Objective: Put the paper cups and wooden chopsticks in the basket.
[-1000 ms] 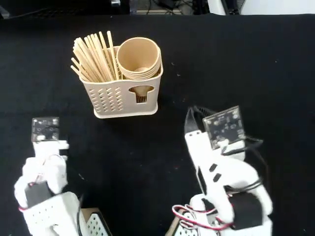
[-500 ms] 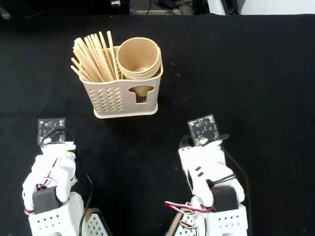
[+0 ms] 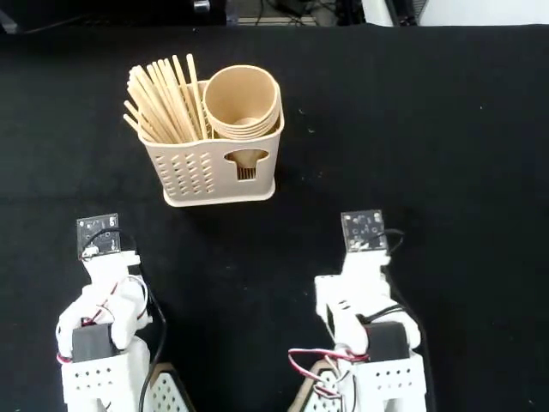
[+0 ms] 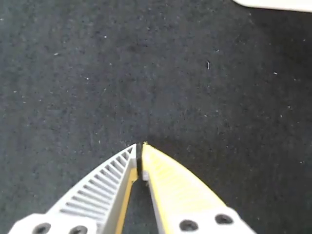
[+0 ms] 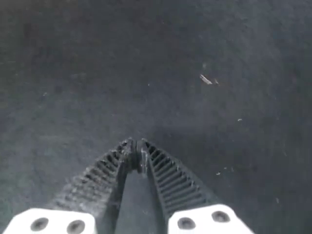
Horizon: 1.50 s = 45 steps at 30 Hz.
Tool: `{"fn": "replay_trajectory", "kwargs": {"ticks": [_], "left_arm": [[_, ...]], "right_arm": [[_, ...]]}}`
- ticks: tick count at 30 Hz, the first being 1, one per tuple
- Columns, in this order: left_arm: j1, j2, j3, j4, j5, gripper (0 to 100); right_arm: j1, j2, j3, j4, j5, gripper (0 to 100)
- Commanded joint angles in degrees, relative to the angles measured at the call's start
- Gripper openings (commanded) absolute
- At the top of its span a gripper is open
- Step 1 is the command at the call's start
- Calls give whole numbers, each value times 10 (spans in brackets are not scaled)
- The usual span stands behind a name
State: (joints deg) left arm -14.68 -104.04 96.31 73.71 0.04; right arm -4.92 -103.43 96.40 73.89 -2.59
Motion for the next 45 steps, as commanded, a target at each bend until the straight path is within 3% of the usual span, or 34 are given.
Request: {"fn": "replay_trajectory", "kwargs": {"ticks": [1, 8, 45], "left_arm": [[11, -2, 10, -8, 4, 30], [9, -2, 10, -8, 4, 30], [8, -2, 10, -8, 4, 31]], "right_arm": [[31, -38, 1, 2, -3, 15], [89, -38, 1, 3, 0, 15], [89, -39, 1, 3, 0, 15]]}}
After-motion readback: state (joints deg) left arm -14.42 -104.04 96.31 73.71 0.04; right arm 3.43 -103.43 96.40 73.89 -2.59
